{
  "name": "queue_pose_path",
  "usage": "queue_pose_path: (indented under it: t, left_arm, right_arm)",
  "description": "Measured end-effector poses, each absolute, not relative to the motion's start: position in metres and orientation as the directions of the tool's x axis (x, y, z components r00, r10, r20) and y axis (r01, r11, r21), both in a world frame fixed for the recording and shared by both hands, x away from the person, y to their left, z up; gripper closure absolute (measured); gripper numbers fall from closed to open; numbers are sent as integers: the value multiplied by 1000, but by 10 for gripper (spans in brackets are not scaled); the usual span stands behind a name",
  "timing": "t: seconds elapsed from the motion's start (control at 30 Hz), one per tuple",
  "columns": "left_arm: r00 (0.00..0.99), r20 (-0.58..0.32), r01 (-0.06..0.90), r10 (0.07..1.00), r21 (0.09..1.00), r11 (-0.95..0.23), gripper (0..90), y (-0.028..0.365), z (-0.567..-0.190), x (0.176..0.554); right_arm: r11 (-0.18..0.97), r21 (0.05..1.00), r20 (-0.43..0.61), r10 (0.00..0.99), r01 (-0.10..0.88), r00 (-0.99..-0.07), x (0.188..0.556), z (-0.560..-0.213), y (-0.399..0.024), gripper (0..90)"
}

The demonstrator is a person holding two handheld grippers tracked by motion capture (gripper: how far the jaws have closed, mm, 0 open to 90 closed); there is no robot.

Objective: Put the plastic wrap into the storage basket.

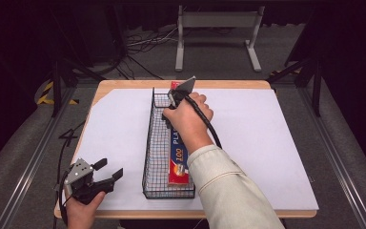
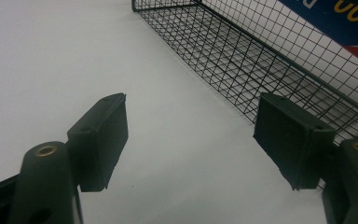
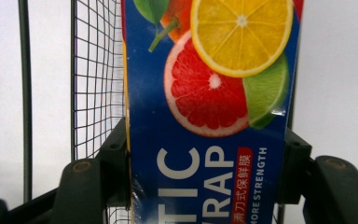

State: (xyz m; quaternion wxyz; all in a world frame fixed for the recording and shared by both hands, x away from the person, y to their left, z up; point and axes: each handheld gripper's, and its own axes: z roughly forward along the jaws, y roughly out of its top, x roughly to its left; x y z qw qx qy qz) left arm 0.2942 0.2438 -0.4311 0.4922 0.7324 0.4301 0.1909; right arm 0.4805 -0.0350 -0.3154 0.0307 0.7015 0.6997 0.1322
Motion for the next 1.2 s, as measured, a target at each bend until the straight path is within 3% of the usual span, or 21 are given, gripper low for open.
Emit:
queue_pose_path:
  t: [1.2]
  left_arm:
    - [564, -169, 466, 808, 873, -142, 263, 241, -435, 298]
  right_arm:
    - [-20, 151, 128, 992, 988, 0, 489, -368, -29, 394]
